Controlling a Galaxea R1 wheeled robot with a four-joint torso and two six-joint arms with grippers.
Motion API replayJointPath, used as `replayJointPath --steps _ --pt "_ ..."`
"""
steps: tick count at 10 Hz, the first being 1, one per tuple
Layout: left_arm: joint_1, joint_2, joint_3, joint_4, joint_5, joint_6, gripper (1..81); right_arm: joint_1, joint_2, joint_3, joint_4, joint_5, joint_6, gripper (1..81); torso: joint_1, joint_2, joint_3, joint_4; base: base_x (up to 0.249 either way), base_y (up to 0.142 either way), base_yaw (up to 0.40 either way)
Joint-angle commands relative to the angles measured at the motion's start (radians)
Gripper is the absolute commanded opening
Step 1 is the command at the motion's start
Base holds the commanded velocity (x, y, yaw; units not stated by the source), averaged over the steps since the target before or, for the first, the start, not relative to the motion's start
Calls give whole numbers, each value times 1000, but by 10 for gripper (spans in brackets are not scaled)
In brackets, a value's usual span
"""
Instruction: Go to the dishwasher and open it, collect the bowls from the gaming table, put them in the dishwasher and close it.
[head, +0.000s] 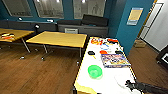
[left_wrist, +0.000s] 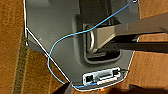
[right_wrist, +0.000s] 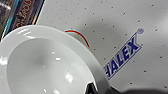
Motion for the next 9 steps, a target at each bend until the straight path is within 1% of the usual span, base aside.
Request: replayJointPath --steps 1,2,3,4,5,6,7,8,9 --pt "-20 -7 20 9 65 -2 811 133 -526 622 -125 -153 -15 10 0 0 0 0 0 0 0" --pt "-20 -8 33 12 64 -1 811 117 -621 745 -182 -190 -17 10 0 0 0 0 0 0 0" --pt "-20 -20 70 13 62 -1 811 89 -711 878 -250 -221 -15 10 0 0 0 0 0 0 0" --pt "-20 -39 117 14 59 4 811 69 -763 965 -289 -236 -14 10 0 0 0 0 0 0 0" --pt "-28 -86 186 17 55 8 811 49 -805 1028 -327 -257 -15 10 0 0 0 0 0 0 0" --pt "-37 -163 302 17 53 8 811 5 -834 1072 -343 -270 -19 10 0 0 0 0 0 0 0" --pt "-46 -244 427 17 50 10 811 -85 -845 1088 -389 -253 -33 10 0 0 0 0 0 0 0" --pt "-66 -334 555 17 48 8 811 -162 -847 1090 -437 -229 -32 10 0 0 0 0 0 0 0" --pt "-78 -399 646 16 48 7 811 -238 -853 1091 -489 -162 -33 10 0 0 0 0 0 0 0"
